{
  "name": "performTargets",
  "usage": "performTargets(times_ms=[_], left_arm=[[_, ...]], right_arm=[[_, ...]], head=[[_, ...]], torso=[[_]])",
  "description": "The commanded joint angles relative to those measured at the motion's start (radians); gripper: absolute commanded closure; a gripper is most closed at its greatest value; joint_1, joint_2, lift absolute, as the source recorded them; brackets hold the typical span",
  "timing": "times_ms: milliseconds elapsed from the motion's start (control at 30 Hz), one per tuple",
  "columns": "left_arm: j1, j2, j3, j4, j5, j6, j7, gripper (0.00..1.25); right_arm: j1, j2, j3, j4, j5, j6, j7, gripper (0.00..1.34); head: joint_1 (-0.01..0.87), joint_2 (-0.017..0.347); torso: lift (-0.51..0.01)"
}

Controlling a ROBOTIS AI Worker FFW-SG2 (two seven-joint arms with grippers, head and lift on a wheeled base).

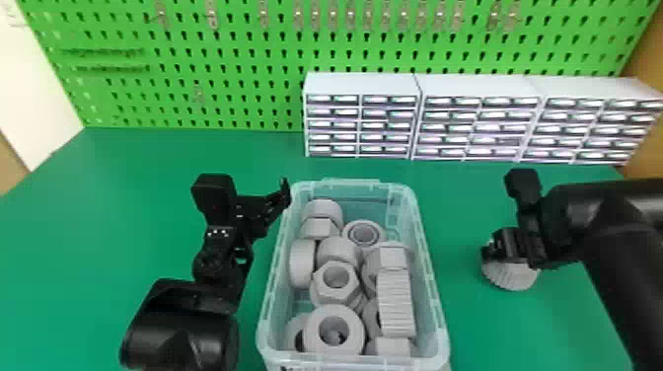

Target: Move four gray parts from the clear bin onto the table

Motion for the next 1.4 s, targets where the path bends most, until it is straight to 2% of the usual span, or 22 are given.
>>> performTargets(times_ms=[0, 67, 200, 467, 600, 933, 1100, 1367], left_arm=[[0.001, 0.000, 0.000, 0.000, 0.002, 0.000, 0.000, 0.10], [0.001, 0.000, 0.000, 0.000, 0.002, 0.000, 0.000, 0.10], [0.001, 0.000, -0.001, 0.000, 0.002, 0.000, 0.000, 0.10], [0.004, 0.000, 0.000, 0.000, 0.003, 0.000, 0.000, 0.10], [0.005, 0.000, -0.001, 0.000, 0.003, 0.000, 0.000, 0.10], [0.010, 0.000, 0.002, 0.000, 0.003, 0.000, 0.000, 0.10], [0.008, 0.000, 0.000, 0.000, 0.003, 0.000, 0.000, 0.10], [0.005, 0.000, -0.004, 0.000, 0.003, 0.000, 0.000, 0.10]], right_arm=[[0.001, -0.001, -0.003, 0.000, 0.001, 0.002, 0.000, 0.92], [0.001, 0.000, -0.003, 0.002, 0.003, 0.005, 0.000, 0.90], [0.003, 0.000, -0.007, 0.000, 0.004, 0.008, 0.000, 0.74], [0.004, -0.001, -0.010, -0.012, 0.003, 0.039, 0.000, 0.67], [0.006, -0.003, -0.012, -0.049, 0.003, 0.068, 0.000, 0.67], [0.007, -0.003, -0.020, -0.201, 0.027, 0.172, 0.000, 0.64], [-0.005, -0.007, -0.003, -0.248, 0.003, 0.200, 0.000, 0.54], [-0.040, -0.012, 0.028, -0.310, -0.054, 0.241, 0.000, 0.31]], head=[[0.693, 0.072], [0.693, 0.072], [0.693, 0.072], [0.693, 0.072], [0.693, 0.072], [0.693, 0.072], [0.693, 0.072], [0.693, 0.072]], torso=[[-0.052], [-0.052], [-0.052], [-0.052], [-0.052], [-0.052], [-0.052], [-0.052]])
